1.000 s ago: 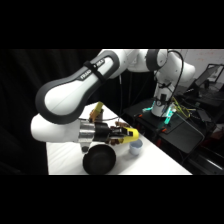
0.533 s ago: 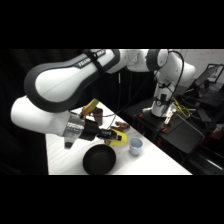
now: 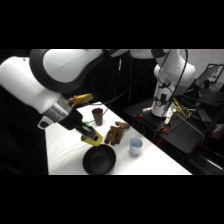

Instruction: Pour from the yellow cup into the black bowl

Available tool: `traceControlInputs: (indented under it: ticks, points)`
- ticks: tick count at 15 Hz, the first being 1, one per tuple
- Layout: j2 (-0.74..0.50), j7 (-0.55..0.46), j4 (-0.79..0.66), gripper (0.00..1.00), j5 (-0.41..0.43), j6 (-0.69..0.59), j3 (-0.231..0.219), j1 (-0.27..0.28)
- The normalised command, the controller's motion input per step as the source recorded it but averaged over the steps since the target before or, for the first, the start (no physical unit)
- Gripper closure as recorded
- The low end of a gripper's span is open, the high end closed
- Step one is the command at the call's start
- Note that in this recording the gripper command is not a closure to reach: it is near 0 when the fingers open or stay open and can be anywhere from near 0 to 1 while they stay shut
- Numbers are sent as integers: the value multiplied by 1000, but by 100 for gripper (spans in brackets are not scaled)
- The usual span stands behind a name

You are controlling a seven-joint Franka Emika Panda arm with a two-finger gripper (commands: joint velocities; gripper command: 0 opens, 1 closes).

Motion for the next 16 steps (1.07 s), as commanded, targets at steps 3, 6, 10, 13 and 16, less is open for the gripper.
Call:
traceControlInputs:
  ticks: [3,6,10,13,16]
  points:
    - [-660,152,-985,14,-87,896,-65,-132]
    - [-585,194,-988,14,-56,926,-85,-136]
    - [-474,332,-988,14,-68,958,-110,-61]
    - [-348,441,-890,14,-75,812,-88,41]
    - [-120,432,-443,14,-51,488,-58,82]
